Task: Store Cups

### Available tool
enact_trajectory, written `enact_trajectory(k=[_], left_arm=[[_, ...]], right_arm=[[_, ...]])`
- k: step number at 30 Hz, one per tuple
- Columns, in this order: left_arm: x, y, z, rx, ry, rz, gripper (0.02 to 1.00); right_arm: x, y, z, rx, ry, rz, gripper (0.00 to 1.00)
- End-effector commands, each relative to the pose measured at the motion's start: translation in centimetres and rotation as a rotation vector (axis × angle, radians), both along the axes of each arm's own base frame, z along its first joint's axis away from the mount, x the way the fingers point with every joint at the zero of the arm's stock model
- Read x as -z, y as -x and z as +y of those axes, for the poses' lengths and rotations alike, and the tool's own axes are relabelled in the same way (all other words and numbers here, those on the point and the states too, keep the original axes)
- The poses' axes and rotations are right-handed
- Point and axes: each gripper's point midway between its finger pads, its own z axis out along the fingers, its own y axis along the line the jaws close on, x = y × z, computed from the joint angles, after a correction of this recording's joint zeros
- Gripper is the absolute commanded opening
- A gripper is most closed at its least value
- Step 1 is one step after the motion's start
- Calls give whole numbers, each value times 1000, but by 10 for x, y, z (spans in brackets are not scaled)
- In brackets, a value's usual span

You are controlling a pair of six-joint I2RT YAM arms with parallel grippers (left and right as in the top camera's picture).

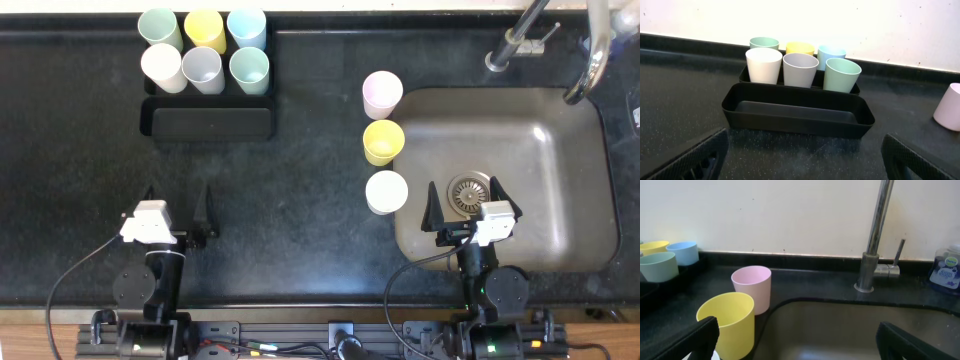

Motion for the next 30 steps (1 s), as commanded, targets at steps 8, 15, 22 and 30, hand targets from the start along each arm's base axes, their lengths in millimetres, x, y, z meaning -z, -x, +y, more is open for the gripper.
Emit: enact_trajectory(k=[8,15,22,30], left_arm=[[-1,0,8,-25,-161,-7,1000],[-1,0,8,-25,-161,-7,1000],[-1,0,8,-24,-161,-7,1000],[-1,0,8,-22,-179,-7,1000]], right_arm=[[3,0,1,-4,-7,-1,996],[3,0,1,-4,-7,-1,993],[3,0,1,-4,-7,-1,998],[3,0,1,-4,-7,-1,996]])
